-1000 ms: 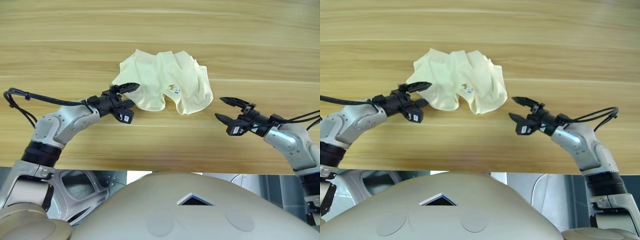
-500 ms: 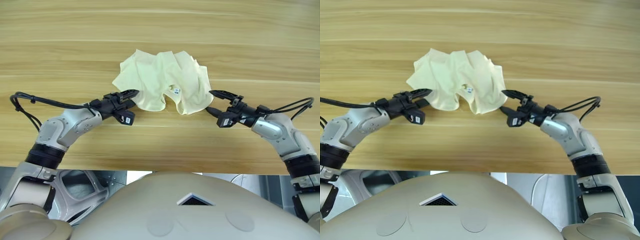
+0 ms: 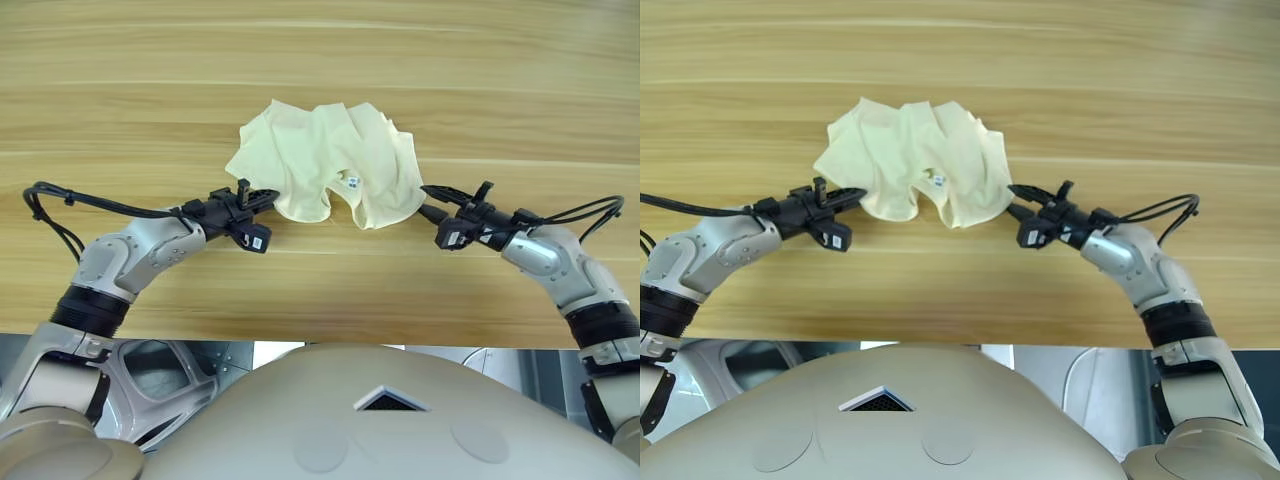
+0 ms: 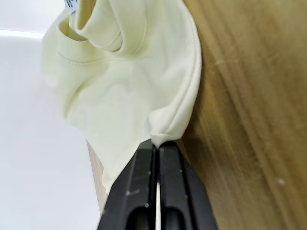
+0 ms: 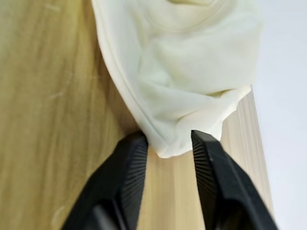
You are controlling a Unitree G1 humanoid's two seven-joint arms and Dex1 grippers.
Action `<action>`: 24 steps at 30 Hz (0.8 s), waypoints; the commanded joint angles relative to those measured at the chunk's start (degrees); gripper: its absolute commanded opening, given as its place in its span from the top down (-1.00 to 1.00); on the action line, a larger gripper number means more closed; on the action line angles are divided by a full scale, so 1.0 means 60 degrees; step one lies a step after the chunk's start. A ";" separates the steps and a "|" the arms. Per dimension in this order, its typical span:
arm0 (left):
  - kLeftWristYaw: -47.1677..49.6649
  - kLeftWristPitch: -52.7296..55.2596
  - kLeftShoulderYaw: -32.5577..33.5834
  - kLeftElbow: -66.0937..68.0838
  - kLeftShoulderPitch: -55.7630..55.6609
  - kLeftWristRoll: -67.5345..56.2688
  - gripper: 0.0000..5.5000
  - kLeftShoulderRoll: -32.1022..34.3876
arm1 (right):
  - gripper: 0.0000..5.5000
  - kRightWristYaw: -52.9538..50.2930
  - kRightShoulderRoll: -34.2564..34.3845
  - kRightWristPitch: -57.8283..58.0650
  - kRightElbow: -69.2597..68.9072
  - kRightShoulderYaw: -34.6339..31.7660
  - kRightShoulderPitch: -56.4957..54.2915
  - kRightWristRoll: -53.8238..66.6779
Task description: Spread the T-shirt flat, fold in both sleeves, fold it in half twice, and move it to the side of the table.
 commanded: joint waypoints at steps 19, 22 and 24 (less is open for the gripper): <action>0.0900 -0.0531 0.0650 0.0176 0.1093 -0.2267 1.00 -0.0521 | 0.99 -0.0163 -0.0084 -0.0425 0.0545 -0.0362 0.0000 0.1105; 0.0721 -0.1377 0.0920 0.0334 0.1468 -0.4238 1.00 -0.0690 | 0.99 -0.0048 -0.0023 -0.0649 0.0505 -0.0951 0.0415 0.2574; 0.0323 -0.1888 0.1195 0.0347 0.1878 -0.6240 1.00 -0.0724 | 0.99 0.0741 -0.0214 -0.0847 -0.0031 -0.1214 0.1174 0.4493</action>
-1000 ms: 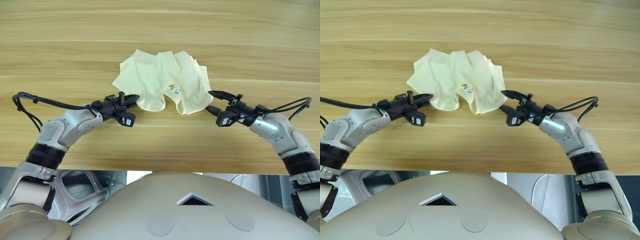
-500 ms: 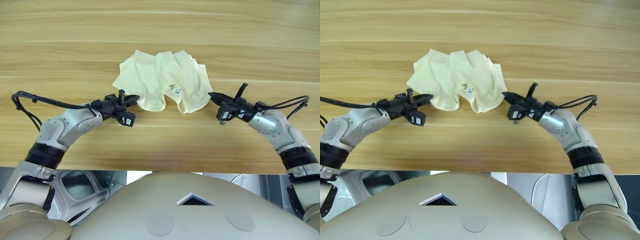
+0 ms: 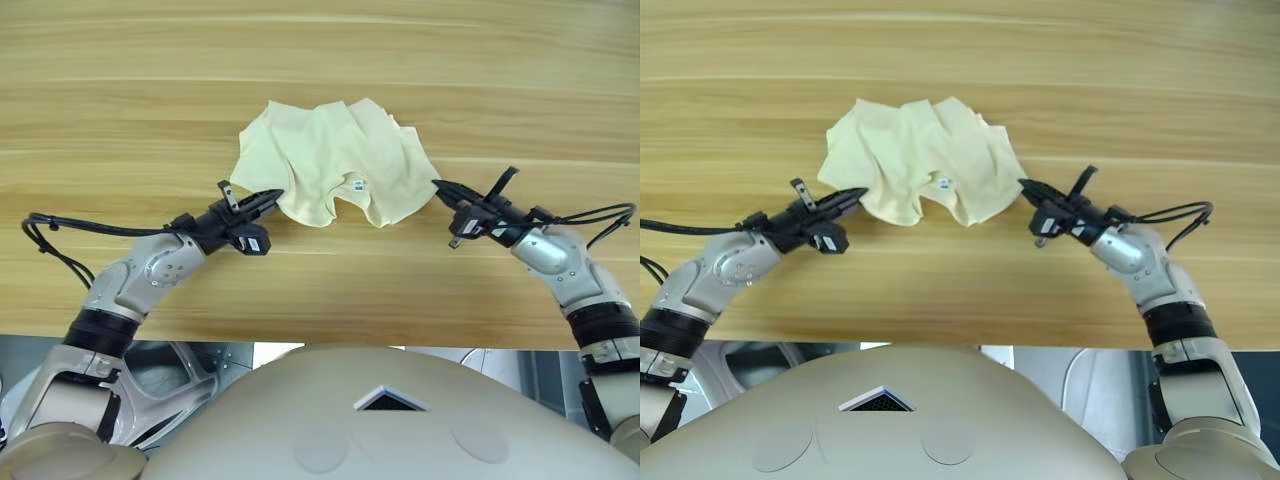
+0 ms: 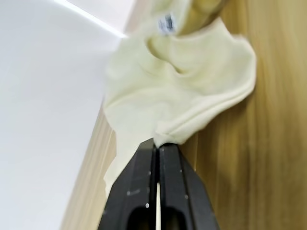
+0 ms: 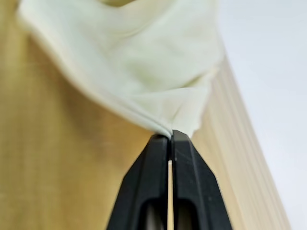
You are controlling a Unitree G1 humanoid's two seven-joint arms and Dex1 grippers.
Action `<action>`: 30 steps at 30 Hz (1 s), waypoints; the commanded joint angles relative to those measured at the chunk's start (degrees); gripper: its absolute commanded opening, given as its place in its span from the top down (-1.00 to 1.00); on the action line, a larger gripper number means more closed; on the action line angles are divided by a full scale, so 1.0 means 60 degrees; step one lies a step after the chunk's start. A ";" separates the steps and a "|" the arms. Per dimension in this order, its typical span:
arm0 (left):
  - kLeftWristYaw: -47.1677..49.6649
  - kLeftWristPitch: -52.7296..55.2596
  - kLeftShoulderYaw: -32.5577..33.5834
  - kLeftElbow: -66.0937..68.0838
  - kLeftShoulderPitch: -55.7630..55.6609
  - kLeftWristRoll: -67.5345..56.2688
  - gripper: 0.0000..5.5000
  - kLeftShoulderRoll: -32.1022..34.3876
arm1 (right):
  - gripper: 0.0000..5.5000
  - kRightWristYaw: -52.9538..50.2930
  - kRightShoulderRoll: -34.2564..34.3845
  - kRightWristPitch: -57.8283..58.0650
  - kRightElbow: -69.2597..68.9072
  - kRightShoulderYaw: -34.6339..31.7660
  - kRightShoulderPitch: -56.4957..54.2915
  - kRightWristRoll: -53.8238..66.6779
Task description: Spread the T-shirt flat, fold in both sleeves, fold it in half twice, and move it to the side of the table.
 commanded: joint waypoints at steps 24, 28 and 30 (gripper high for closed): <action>0.1218 0.1637 0.1749 0.9718 -1.1931 -0.6242 1.00 -0.3751 | 0.99 -0.4405 0.2824 0.3446 0.7390 -0.1076 -1.1311 0.2764; 0.3843 0.1701 0.2976 1.0672 -1.5391 -0.6721 1.00 -0.3974 | 0.99 -0.8633 0.2699 0.2888 0.7793 -0.1006 -1.3996 0.1275; 0.3185 0.1395 0.3365 1.0714 -1.5561 -0.7064 1.00 -0.4015 | 0.99 -0.8662 0.2655 0.2363 0.7769 -0.1118 -1.4160 0.1188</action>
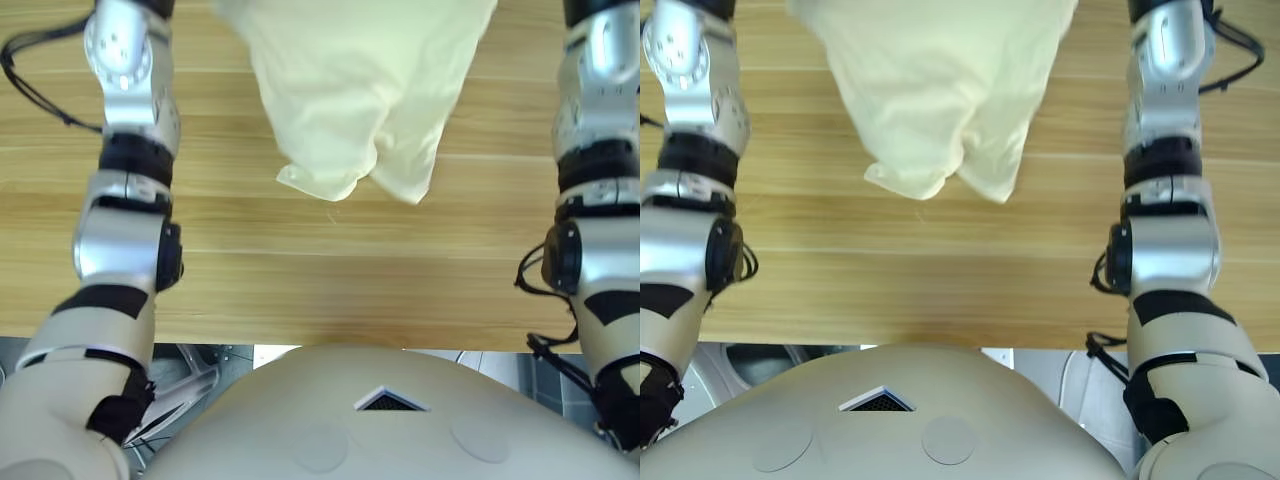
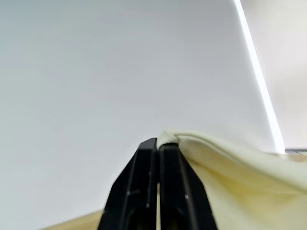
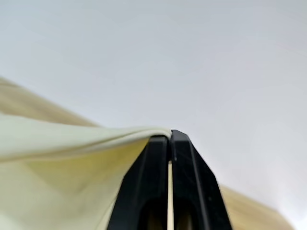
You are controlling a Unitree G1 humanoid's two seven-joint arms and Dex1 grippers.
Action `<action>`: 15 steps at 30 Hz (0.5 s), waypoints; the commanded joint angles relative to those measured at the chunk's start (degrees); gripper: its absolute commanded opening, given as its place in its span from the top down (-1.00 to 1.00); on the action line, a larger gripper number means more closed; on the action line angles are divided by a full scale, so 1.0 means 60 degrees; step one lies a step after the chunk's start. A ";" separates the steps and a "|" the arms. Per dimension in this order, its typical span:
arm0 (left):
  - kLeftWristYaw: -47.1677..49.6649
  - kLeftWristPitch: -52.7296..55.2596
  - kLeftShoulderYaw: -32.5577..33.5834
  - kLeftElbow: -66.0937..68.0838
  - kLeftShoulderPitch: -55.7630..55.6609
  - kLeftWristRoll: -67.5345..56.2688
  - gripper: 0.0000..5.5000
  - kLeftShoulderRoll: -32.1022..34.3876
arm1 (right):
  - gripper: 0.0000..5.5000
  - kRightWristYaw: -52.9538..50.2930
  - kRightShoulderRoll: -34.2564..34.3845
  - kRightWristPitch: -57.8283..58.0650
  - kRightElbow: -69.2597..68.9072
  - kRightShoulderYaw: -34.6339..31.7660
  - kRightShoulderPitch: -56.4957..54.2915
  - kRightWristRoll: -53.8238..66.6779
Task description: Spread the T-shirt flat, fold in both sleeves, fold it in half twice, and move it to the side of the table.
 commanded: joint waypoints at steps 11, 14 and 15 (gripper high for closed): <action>-0.4692 -0.1950 0.0674 0.0776 0.3983 0.1050 1.00 0.0900 | 0.99 0.5226 -0.1231 -0.2576 -0.2627 0.0313 0.5508 0.1156; -0.5474 -0.3176 0.0055 -0.1183 0.7755 0.1233 1.00 0.1323 | 0.99 0.6286 -0.1969 -0.2712 -0.4842 0.0772 0.8706 0.1402; -0.5526 -0.3349 -0.0039 -0.1713 0.8608 0.1328 1.00 0.1495 | 0.99 0.6414 -0.2135 -0.2656 -0.4994 0.0742 0.9244 0.1261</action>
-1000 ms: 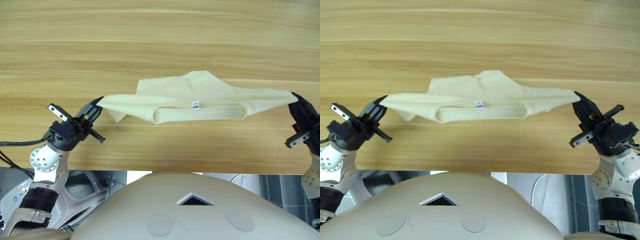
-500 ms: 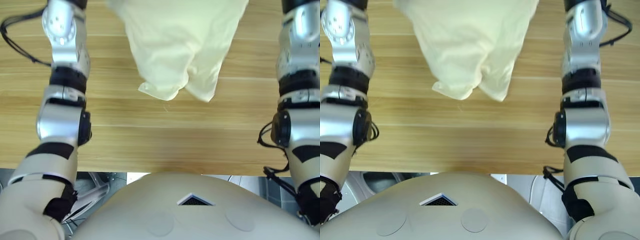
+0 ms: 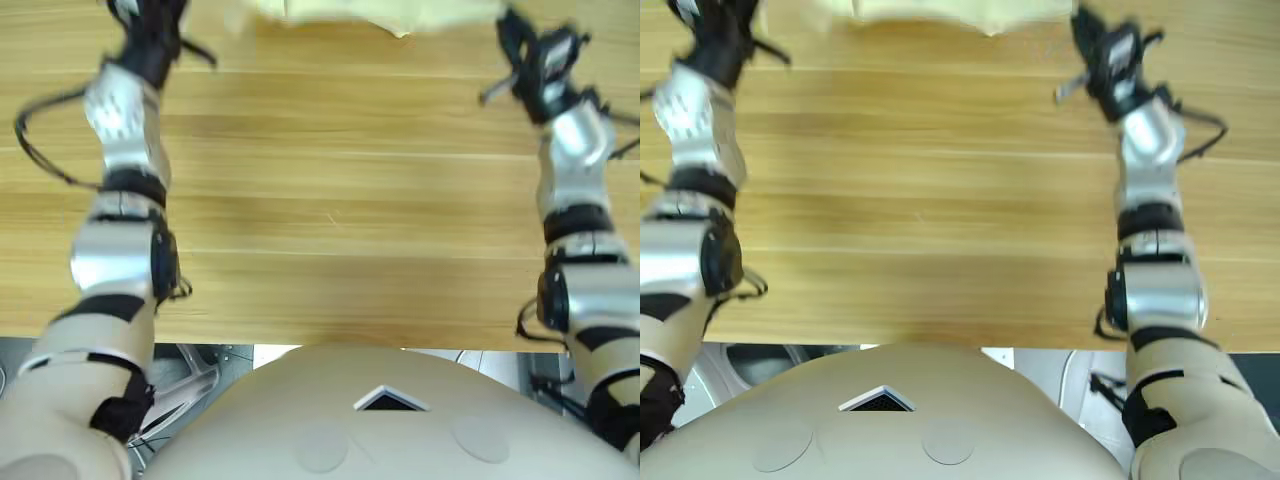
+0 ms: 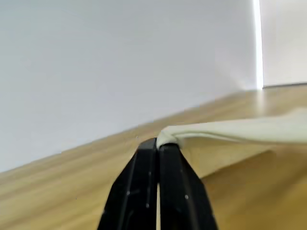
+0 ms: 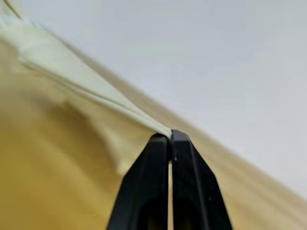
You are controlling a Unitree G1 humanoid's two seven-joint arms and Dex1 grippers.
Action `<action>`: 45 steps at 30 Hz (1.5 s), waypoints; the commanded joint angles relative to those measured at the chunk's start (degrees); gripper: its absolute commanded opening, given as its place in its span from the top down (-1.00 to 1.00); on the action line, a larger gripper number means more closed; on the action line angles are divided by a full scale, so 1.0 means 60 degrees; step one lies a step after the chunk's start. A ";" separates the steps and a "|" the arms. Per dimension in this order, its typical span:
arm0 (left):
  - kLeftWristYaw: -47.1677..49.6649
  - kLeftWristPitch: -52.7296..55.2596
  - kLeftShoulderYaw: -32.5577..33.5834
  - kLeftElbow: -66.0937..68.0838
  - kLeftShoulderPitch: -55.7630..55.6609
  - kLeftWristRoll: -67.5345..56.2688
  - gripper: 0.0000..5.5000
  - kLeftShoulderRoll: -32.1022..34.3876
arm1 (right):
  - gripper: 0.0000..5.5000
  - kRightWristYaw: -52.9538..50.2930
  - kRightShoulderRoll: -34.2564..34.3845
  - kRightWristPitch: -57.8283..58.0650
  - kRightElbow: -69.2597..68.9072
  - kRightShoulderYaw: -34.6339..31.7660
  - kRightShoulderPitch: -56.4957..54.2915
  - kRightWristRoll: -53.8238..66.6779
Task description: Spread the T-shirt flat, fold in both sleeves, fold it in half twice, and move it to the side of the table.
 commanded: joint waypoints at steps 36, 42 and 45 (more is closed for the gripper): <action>-0.1607 0.0235 0.1256 -0.8503 0.8994 -0.2598 -0.78 0.0997 | 0.07 0.1765 -0.2440 0.0891 -0.5908 -0.2169 0.6288 0.0622; -0.0675 0.1046 0.1252 -0.8752 0.8087 -0.2314 -0.87 -0.0267 | 0.07 0.0621 -0.1677 0.1435 -0.3349 -0.0675 0.3255 -0.2509; -0.0403 0.1139 0.1410 -0.8641 0.8130 -0.1964 -0.87 -0.0562 | 0.07 -0.0044 -0.1295 0.1558 -0.2144 -0.0072 0.2259 -0.3633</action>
